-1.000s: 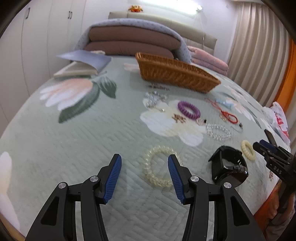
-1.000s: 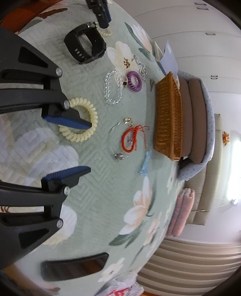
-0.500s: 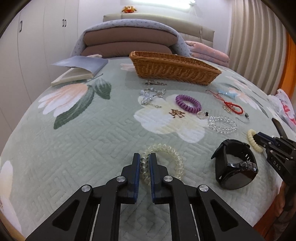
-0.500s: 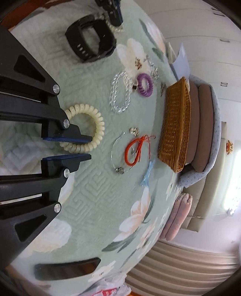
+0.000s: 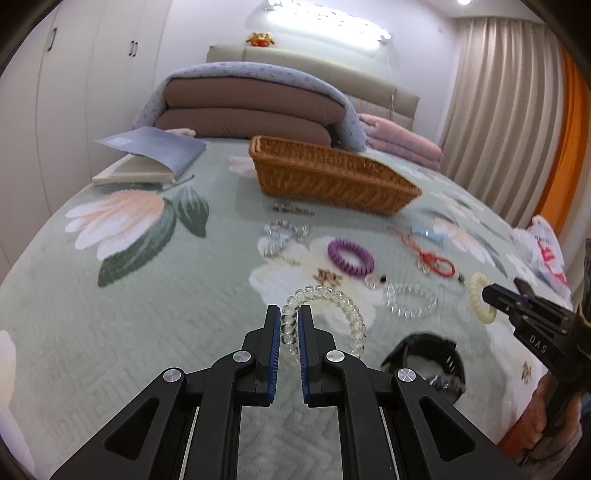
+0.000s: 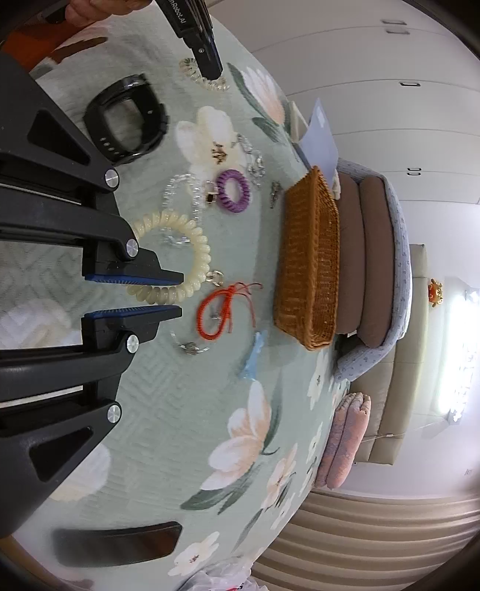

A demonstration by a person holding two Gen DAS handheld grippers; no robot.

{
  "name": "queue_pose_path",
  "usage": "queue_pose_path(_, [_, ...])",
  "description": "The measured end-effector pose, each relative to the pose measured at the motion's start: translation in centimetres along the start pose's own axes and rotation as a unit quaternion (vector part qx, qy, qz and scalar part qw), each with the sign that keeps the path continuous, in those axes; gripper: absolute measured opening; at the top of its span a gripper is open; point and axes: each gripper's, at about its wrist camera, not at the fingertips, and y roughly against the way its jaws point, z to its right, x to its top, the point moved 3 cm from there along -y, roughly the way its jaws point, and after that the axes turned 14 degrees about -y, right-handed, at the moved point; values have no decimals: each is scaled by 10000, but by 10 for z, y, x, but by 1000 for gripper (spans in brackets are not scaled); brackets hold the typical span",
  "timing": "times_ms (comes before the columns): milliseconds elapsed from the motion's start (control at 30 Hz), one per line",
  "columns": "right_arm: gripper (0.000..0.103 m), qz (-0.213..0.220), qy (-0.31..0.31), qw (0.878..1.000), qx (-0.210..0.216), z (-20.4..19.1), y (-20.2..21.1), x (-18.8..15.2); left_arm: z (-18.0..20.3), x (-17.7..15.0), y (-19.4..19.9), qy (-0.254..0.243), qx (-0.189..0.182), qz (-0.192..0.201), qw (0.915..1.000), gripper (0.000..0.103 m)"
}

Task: Organize jewelry
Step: 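Carry both coils over the wicker basket and open both tools to drop them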

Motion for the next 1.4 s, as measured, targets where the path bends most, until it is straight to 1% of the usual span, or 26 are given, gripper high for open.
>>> queue_pose_path(67, [13,66,3,9999,76,-3,2,14,-3,10,4,18,16,97,9999,9])
queue_pose_path(200, [13,391,140,9990,179,-19,1,61,-8,39,10,-19,70,315,9995,9])
queue_pose_path(300, [13,695,184,9973,176,-29,-13,104,-8,77,9,-176,196,569,9980,9])
queue_pose_path(367, [13,738,91,9971,188,-31,-31,129,-8,107,2,-242,216,728,9968,9])
queue_pose_path(433, [13,697,-56,9973,204,-29,-53,149,-9,132,-11,-268,240,822,9960,9])
queue_pose_path(500, [13,585,-257,9977,221,-24,-81,169,-12,158,-34,-307,238,861,9955,9])
queue_pose_path(567, [13,388,-471,9978,251,-17,-114,186,-16,177,-63,-306,276,789,9960,9])
queue_pose_path(633, [13,190,-609,9977,246,-13,-145,193,-23,194,-101,-152,151,630,9978,9])
queue_pose_path(733, [13,-44,-682,9975,198,-9,-179,189,-32,201,-151,35,67,437,9990,9])
queue_pose_path(800, [13,-215,-661,9974,174,-6,-195,179,-33,194,-174,81,17,222,9997,9])
queue_pose_path(867, [13,-347,-628,9974,68,-4,-205,173,-30,183,-188,-65,95,92,9999,9])
queue_pose_path(900, [13,-466,-649,9968,97,-3,-210,171,-30,180,-195,-132,150,-3,9998,9])
queue_pose_path(933, [13,-518,-680,9962,144,-2,-212,170,-30,178,-199,-107,99,-54,9999,9])
queue_pose_path(1000, [13,-515,-640,9966,47,-3,-213,167,-30,177,-204,-42,-50,-116,9999,9])
queue_pose_path(1067, [13,-526,-617,9967,-3,-2,-214,166,-27,175,-207,-131,36,-174,9998,9])
queue_pose_path(1167, [14,-625,-706,9955,111,1,-217,164,-27,176,-210,-95,-65,-163,9998,11])
queue_pose_path(1267, [17,-650,-801,9945,155,7,-217,165,-27,176,-205,-45,-204,-80,9998,19])
queue_pose_path(1333, [17,-573,-868,9943,237,10,-212,167,-27,176,-200,-43,-170,-11,9998,37])
queue_pose_path(1367, [20,-543,-890,9942,268,11,-210,168,-27,176,-198,-44,-153,41,9999,41])
queue_pose_path(1400, [26,-506,-899,9943,282,11,-208,169,-27,176,-196,-38,-146,78,9999,44])
